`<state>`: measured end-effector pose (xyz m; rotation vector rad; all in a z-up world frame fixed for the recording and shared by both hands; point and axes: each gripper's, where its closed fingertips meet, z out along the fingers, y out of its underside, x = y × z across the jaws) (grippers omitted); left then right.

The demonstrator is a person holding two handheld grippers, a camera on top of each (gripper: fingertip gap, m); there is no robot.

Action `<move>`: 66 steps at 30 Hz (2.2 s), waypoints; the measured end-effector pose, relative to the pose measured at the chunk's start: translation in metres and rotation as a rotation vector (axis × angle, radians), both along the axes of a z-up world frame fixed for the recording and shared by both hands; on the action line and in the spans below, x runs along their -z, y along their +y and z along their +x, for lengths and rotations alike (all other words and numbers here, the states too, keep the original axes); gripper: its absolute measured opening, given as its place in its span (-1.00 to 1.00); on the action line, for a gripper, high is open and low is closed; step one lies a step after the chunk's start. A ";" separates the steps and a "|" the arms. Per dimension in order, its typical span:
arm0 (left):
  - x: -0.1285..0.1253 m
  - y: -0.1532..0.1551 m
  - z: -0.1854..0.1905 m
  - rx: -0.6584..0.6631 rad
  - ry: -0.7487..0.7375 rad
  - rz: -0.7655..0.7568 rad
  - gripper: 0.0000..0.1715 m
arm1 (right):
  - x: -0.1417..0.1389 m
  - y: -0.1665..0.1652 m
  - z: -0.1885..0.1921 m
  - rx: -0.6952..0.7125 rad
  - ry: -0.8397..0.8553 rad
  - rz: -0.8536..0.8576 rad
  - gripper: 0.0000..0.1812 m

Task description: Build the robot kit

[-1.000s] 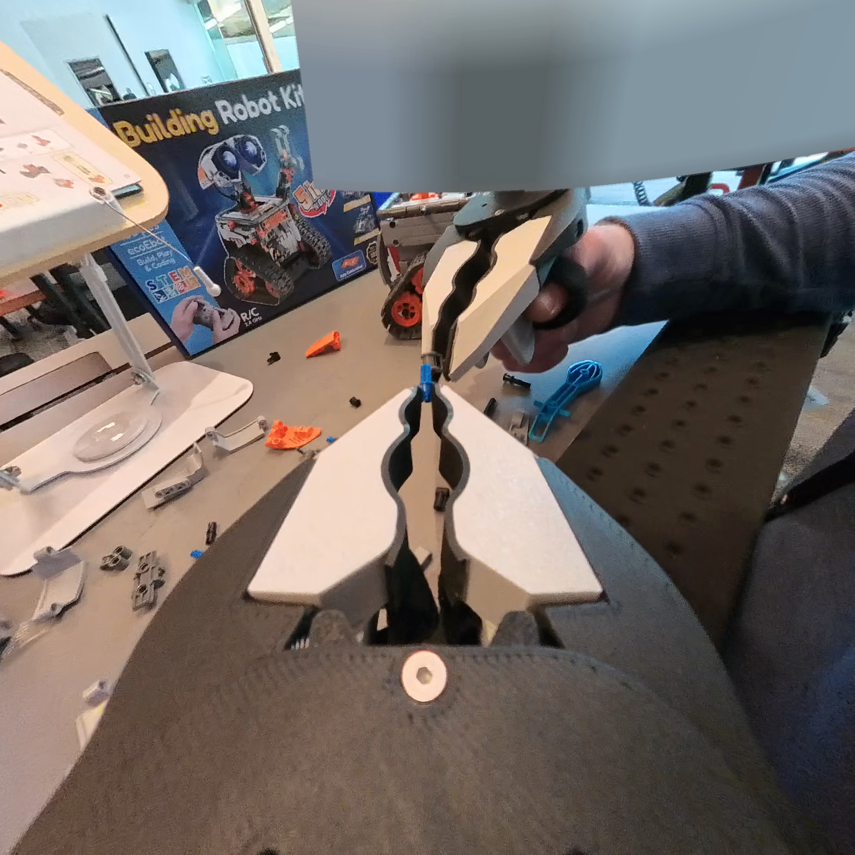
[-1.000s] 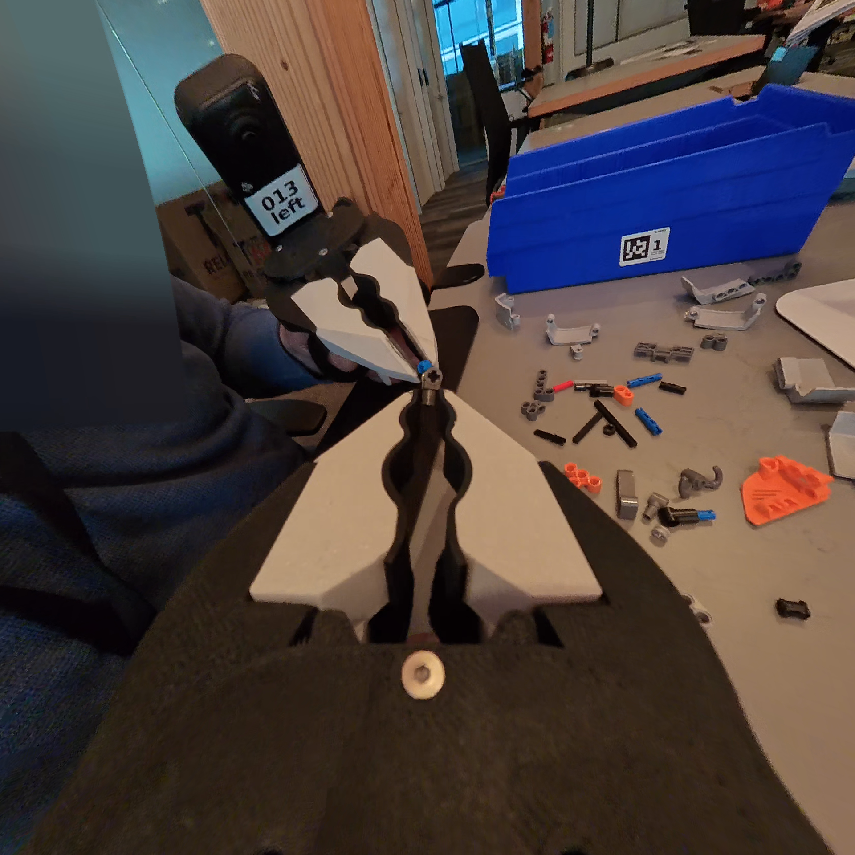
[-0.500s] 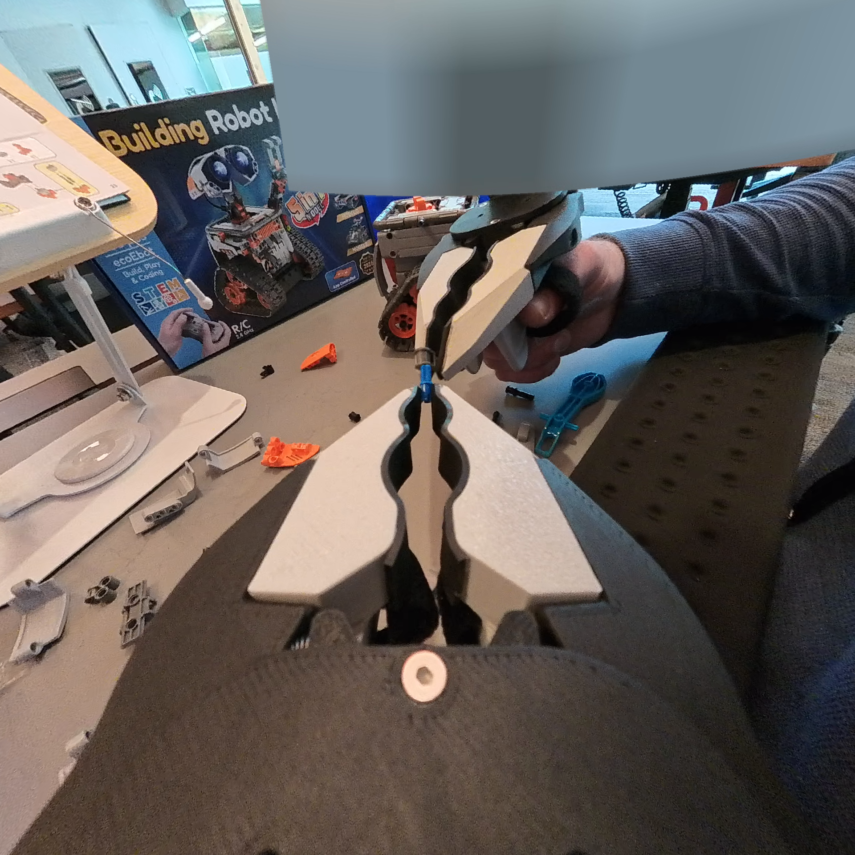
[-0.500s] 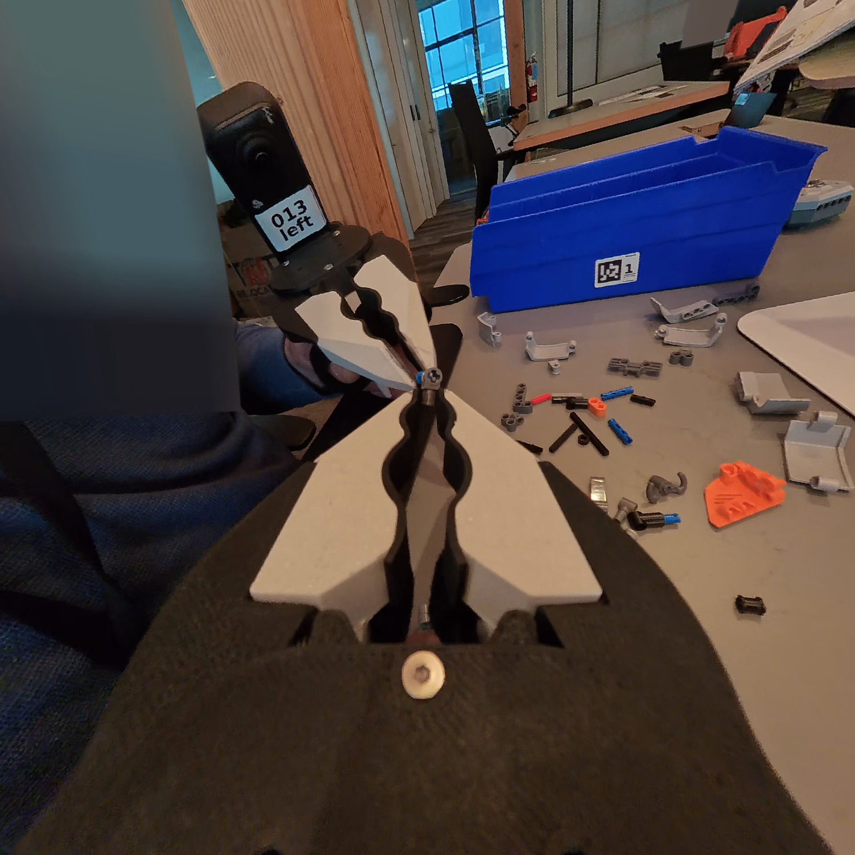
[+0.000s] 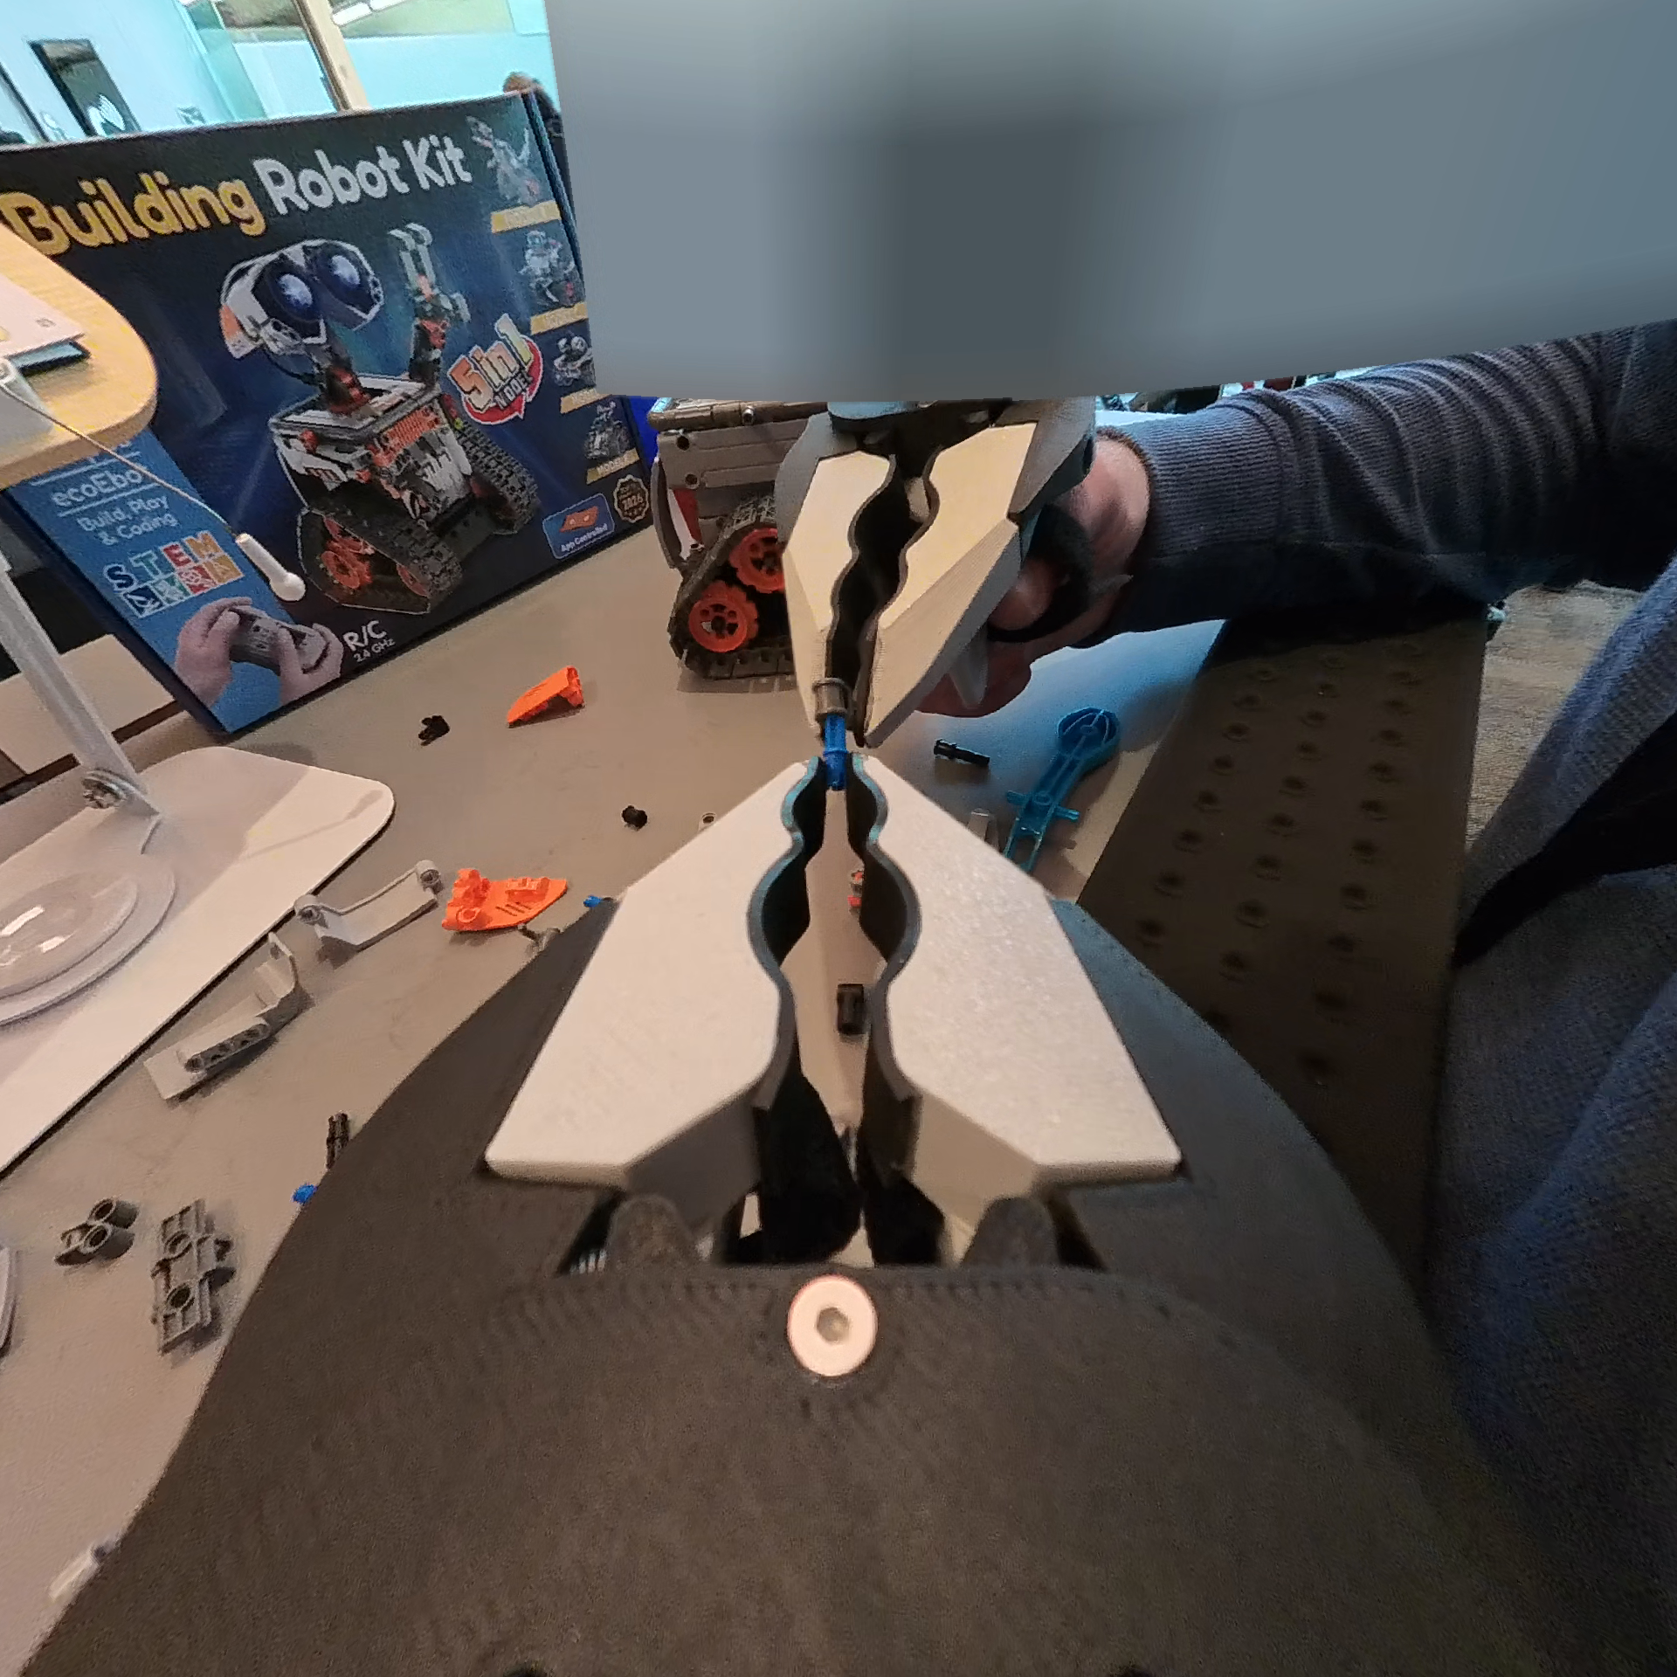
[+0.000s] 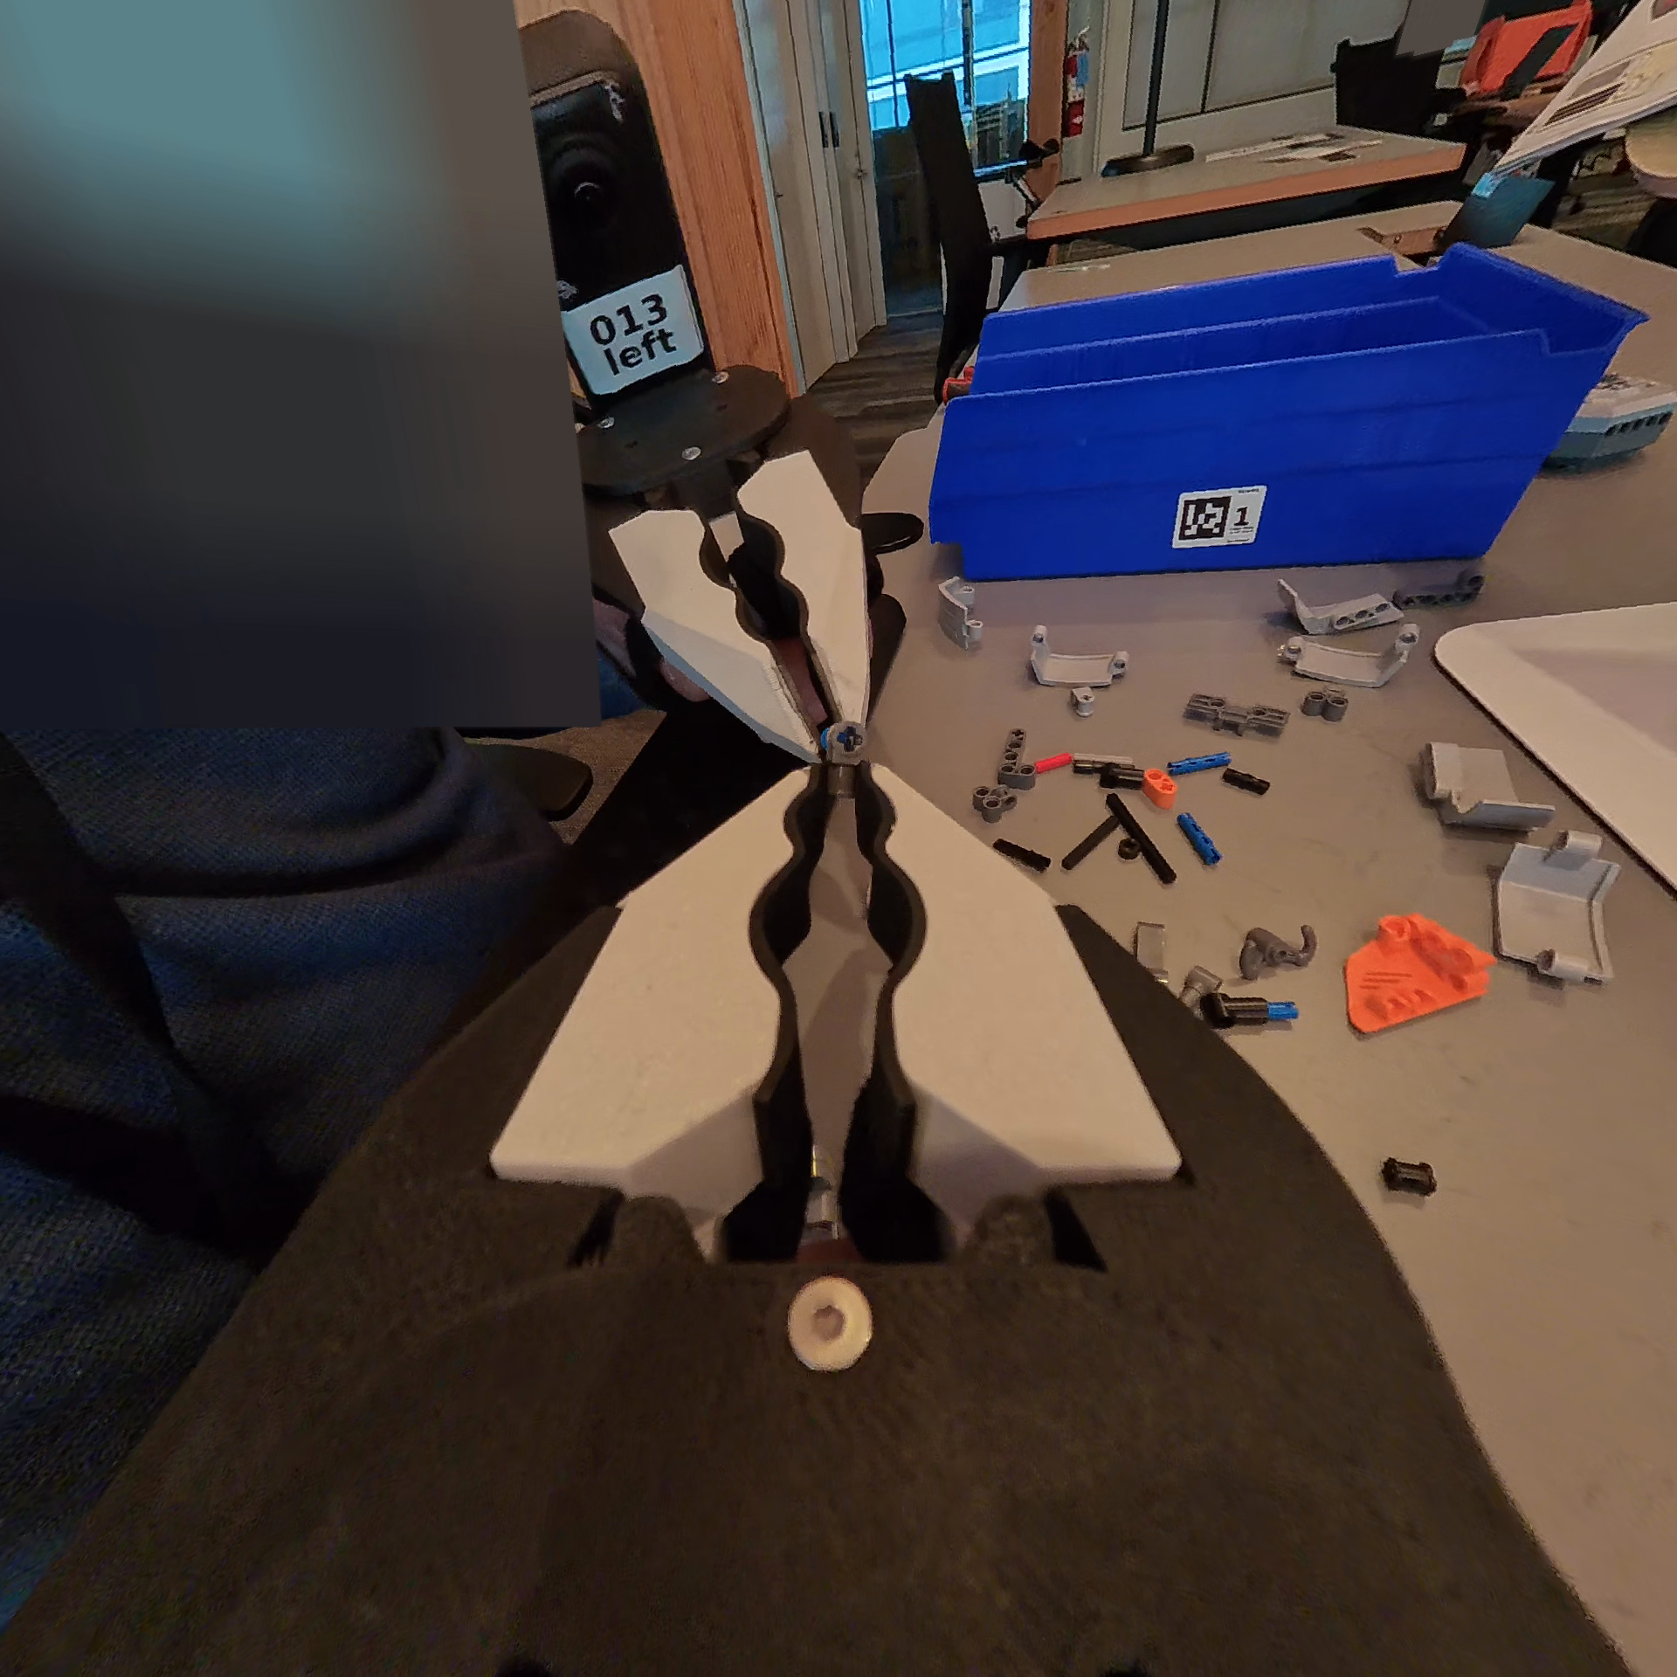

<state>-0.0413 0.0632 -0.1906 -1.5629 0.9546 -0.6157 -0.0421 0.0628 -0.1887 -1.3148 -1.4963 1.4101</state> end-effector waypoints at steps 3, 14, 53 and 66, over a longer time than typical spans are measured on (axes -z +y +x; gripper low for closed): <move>0.000 -0.001 0.001 0.025 -0.009 -0.015 -0.98 | 0.000 -0.001 0.001 -0.007 0.003 0.016 -0.96; -0.008 -0.009 0.004 0.180 -0.138 -0.156 -0.98 | -0.007 -0.007 0.004 -0.032 0.046 0.117 -0.96; 0.008 -0.014 0.014 0.362 -0.103 -0.390 -0.98 | 0.014 -0.005 0.010 -0.002 -0.113 0.566 -0.96; 0.022 -0.011 0.016 0.320 -0.014 -0.379 -0.99 | 0.027 -0.002 0.010 0.011 -0.204 0.627 -0.97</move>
